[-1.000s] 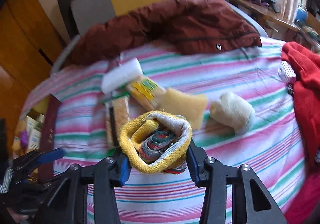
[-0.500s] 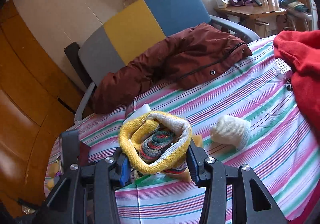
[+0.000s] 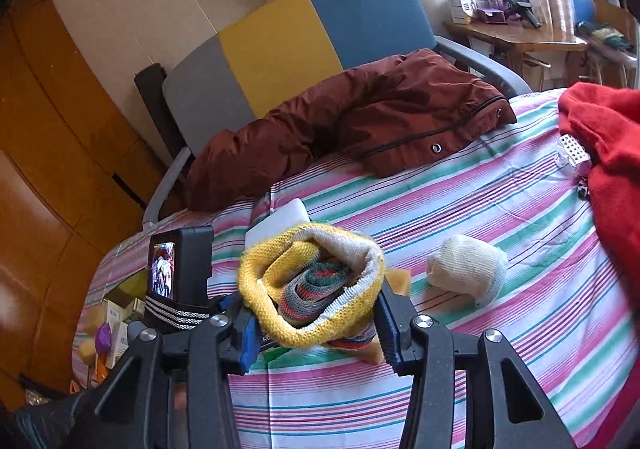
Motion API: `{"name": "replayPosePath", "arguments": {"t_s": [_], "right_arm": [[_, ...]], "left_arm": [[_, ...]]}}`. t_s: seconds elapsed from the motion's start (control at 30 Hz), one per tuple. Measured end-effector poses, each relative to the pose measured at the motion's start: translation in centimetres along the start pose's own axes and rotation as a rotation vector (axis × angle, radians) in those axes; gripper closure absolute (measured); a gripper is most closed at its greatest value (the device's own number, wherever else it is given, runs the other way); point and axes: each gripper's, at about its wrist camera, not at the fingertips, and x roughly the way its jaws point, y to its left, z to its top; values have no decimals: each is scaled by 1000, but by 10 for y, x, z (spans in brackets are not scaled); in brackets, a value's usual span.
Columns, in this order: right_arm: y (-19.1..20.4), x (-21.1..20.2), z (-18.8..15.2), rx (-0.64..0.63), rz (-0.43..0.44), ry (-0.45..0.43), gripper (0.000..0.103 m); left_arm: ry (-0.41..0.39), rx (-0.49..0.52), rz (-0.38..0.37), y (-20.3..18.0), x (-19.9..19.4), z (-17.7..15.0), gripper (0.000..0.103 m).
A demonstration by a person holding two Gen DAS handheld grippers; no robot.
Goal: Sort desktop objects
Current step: 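Grasp the dark-striped cracker packet with the left tool while the right tool holds the sock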
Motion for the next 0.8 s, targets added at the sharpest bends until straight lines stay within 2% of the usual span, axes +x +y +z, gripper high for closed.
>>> {"name": "replayPosePath", "arguments": {"t_s": [0.1, 0.33, 0.4, 0.5, 0.8], "right_arm": [[2, 1, -1, -12, -10, 2, 54], [3, 3, -3, -28, -33, 7, 54], [4, 3, -3, -32, -36, 10, 54], [6, 6, -3, -49, -47, 17, 54], [15, 14, -8, -109, -63, 49, 54]], "left_arm": [[19, 48, 13, -5, 3, 0, 23], [-8, 80, 8, -5, -1, -6, 25], [-17, 72, 27, -2, -4, -8, 39], [-29, 28, 12, 10, -10, -9, 54], [-76, -5, -20, 30, -37, -48, 56]]}}
